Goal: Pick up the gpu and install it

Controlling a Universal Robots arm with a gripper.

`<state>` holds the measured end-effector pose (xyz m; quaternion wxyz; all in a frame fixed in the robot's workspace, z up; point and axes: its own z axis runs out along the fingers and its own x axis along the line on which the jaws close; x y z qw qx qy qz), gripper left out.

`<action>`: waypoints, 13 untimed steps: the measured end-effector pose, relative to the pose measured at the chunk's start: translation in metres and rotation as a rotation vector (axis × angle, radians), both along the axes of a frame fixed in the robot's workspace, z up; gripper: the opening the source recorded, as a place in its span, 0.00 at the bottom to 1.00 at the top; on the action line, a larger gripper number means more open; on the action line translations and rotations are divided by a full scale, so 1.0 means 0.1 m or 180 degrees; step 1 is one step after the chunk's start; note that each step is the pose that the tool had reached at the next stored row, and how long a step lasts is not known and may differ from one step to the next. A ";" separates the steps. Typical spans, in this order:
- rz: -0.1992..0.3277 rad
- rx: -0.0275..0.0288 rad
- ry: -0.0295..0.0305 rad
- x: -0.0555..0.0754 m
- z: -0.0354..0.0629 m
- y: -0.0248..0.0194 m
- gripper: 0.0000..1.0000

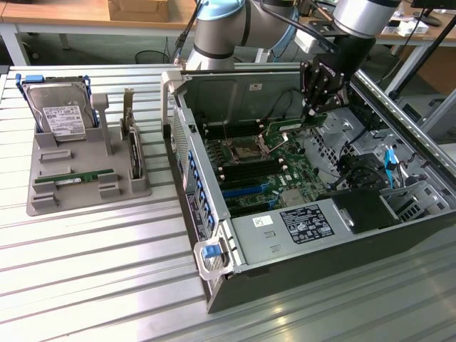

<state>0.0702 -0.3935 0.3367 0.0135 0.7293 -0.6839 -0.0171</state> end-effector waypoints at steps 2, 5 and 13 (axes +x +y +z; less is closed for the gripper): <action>0.0000 0.0000 0.0000 0.00 -0.004 0.000 0.13; 0.0000 0.0000 0.0000 0.00 -0.011 0.000 0.13; 0.0000 0.0000 0.0000 0.00 -0.026 0.000 0.13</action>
